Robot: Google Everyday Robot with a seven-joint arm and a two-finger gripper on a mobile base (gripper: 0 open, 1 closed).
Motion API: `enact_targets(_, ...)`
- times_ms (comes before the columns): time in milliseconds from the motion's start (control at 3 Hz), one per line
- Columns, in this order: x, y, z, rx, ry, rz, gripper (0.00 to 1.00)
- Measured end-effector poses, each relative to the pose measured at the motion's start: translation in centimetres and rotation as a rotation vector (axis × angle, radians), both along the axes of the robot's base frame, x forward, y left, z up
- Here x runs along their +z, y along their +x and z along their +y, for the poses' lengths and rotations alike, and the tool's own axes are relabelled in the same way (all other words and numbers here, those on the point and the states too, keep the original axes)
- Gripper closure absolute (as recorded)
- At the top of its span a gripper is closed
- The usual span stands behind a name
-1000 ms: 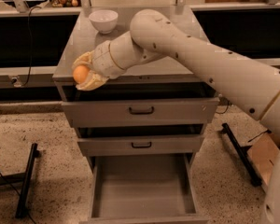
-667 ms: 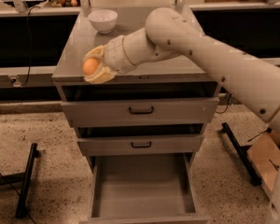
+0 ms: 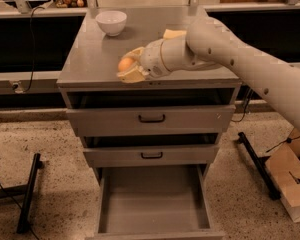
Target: Pick orange from bottom drawer and place on counter
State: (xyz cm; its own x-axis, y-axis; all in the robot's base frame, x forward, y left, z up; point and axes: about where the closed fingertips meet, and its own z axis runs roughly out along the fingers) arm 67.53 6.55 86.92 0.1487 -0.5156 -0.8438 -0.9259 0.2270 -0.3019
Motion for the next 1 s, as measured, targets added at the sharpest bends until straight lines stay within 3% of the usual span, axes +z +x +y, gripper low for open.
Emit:
enact_targets(333,0.8,2.2,-3.2,-0.115,0.0,0.066,1.0)
enact_targets(667,1.2,4.6,-5.5,-0.183,-0.026,0.122,1.0)
enact_targets(1000,1.2,6.0,-8.5,-0.269,-0.041,0.139,1.0)
